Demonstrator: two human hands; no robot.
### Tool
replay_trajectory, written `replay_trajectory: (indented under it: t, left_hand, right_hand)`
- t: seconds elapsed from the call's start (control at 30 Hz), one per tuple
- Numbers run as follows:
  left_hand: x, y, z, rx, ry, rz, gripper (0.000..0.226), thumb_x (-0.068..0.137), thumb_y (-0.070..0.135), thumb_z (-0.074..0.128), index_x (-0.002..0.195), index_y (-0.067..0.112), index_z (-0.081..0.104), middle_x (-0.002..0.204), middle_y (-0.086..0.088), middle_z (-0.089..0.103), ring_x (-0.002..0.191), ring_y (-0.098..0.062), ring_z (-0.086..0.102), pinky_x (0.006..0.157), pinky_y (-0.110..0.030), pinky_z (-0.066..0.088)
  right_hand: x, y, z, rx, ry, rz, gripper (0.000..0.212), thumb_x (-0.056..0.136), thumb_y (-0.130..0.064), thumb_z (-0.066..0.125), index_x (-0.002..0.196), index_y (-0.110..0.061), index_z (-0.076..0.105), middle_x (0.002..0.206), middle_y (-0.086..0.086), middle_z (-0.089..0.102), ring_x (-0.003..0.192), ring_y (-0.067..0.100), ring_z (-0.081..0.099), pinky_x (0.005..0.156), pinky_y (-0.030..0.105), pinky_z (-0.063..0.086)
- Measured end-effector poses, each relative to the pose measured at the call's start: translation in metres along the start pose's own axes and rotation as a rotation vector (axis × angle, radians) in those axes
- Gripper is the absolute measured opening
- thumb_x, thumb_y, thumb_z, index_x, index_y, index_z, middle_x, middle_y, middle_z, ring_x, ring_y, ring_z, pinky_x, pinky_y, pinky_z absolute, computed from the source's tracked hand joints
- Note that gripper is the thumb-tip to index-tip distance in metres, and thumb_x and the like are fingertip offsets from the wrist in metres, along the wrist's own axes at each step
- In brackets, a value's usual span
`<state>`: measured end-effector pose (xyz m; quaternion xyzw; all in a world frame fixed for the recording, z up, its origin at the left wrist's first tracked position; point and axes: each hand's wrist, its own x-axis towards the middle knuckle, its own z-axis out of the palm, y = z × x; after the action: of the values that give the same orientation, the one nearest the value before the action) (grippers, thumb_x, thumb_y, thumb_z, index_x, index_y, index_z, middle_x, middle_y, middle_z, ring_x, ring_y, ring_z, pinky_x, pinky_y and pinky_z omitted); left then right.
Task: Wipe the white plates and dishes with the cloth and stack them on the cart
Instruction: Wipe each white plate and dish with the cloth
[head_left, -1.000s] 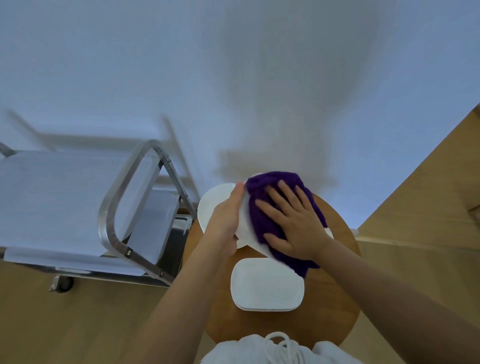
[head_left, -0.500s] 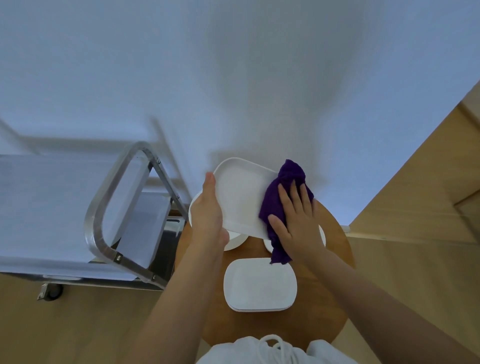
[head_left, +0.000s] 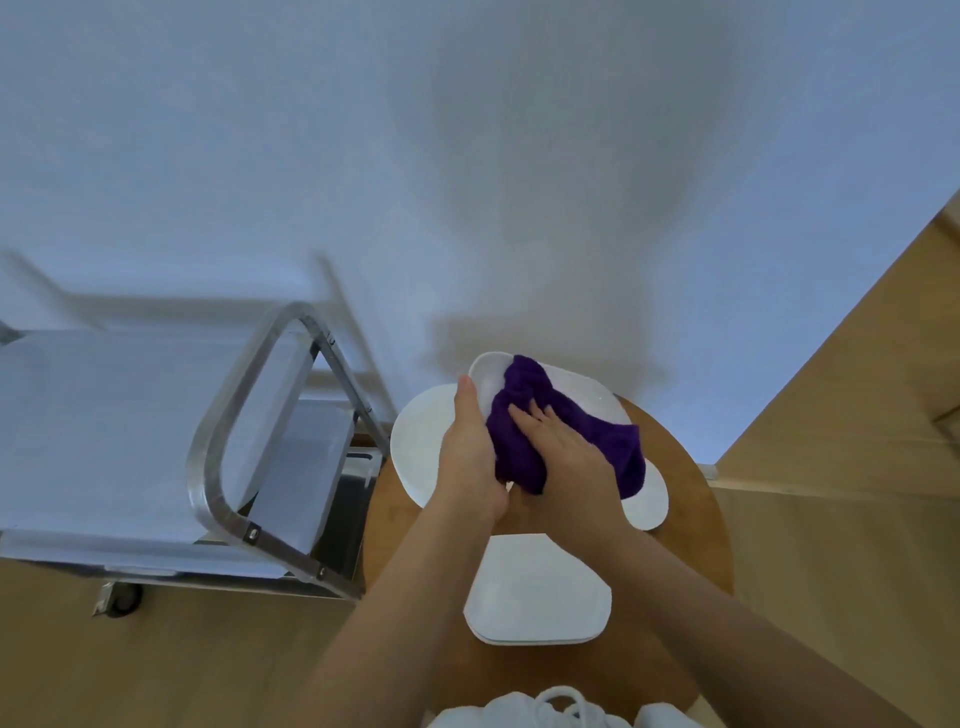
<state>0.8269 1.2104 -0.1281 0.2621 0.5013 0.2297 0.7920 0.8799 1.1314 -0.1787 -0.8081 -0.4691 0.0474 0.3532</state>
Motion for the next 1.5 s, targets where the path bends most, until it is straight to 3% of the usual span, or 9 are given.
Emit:
replay_trajectory:
  t: [0.17,0.3,0.5,0.67,0.97,1.07,1.23,1.37,1.5]
  left_hand:
    - [0.007,0.025,-0.027,0.247,-0.157,0.163,0.050,0.091,0.063,0.037,0.106,0.025,0.065,0.115,-0.002,0.067,0.095,-0.020,0.069,0.073,-0.032,0.057]
    - [0.023,0.017,-0.054,0.523,0.089,0.298,0.047,0.088,0.053,0.054,0.127,0.027,0.049,0.135,-0.002,0.054,0.116,-0.021,0.054,0.100,-0.043,0.045]
    - [0.013,-0.022,-0.054,-0.323,-0.322,-0.152,0.054,0.069,0.033,0.070,0.118,0.013,0.060,0.115,-0.015,0.069,0.103,-0.033,0.068,0.077,-0.047,0.059]
    - [0.009,-0.022,-0.045,-0.166,-0.334,-0.092,0.053,0.060,0.002,0.070,0.112,0.012,0.062,0.109,-0.016,0.071,0.101,-0.036,0.066,0.070,-0.052,0.058]
    - [0.013,0.017,-0.054,0.105,-0.331,0.084,0.040,0.070,-0.014,0.060,0.103,0.009,0.066,0.098,-0.012,0.074,0.095,-0.030,0.066,0.073,-0.039,0.058]
    - [0.013,0.029,-0.055,0.304,-0.274,0.119,0.044,0.077,-0.016,0.057,0.115,0.006,0.060,0.115,-0.018,0.065,0.109,-0.037,0.057,0.092,-0.050,0.051]
    - [0.001,0.028,-0.038,0.658,-0.370,0.175,0.045,0.075,-0.019,0.057,0.114,0.003,0.062,0.114,-0.023,0.065,0.110,-0.040,0.059,0.096,-0.055,0.048]
    - [-0.006,0.027,-0.037,0.762,-0.526,0.222,0.049,0.075,-0.021,0.058,0.118,0.003,0.058,0.109,-0.021,0.066,0.104,-0.035,0.063,0.086,-0.046,0.056]
    - [-0.015,0.030,-0.043,0.809,-0.515,0.261,0.040,0.072,-0.020,0.061,0.109,-0.006,0.060,0.105,-0.029,0.065,0.101,-0.043,0.062,0.089,-0.057,0.051]
  right_hand:
    - [0.008,0.001,-0.038,0.631,0.059,0.405,0.045,0.079,-0.012,0.072,0.092,-0.046,0.046,0.090,-0.026,0.054,0.079,0.004,0.058,0.055,0.009,0.047]
    - [0.012,0.007,-0.052,1.152,0.097,0.608,0.046,0.073,-0.003,0.073,0.103,-0.033,0.055,0.100,-0.001,0.066,0.090,0.016,0.064,0.061,0.025,0.056]
    - [0.016,0.014,-0.048,1.498,0.132,0.702,0.043,0.065,-0.018,0.072,0.106,-0.016,0.061,0.080,0.003,0.068,0.069,0.017,0.068,0.058,0.032,0.054]
    - [0.013,0.025,-0.044,1.614,0.187,0.810,0.024,0.078,-0.024,0.069,0.101,-0.020,0.063,0.073,0.000,0.070,0.062,0.013,0.068,0.052,0.028,0.053]
    - [0.014,0.042,-0.044,1.031,0.278,0.978,0.047,0.079,-0.059,0.062,0.110,-0.024,0.058,0.101,0.002,0.067,0.095,0.026,0.064,0.085,0.043,0.052]
    - [0.020,0.033,-0.052,0.959,0.376,0.706,0.044,0.084,-0.046,0.062,0.122,-0.026,0.049,0.094,-0.005,0.063,0.094,0.024,0.064,0.079,0.039,0.051]
    - [0.031,-0.015,-0.043,0.514,0.011,0.211,0.075,0.068,-0.063,0.059,0.135,-0.039,0.038,0.117,-0.029,0.048,0.103,-0.006,0.052,0.087,0.010,0.042]
    - [0.041,-0.034,-0.025,0.235,-0.092,-0.004,0.059,0.082,-0.055,0.040,0.130,-0.023,0.052,0.126,-0.007,0.057,0.113,0.009,0.049,0.103,0.044,0.036]
    - [0.038,-0.032,-0.015,0.173,0.037,-0.116,0.055,0.087,-0.050,0.032,0.117,-0.016,0.062,0.109,0.000,0.066,0.098,0.017,0.057,0.091,0.046,0.043]
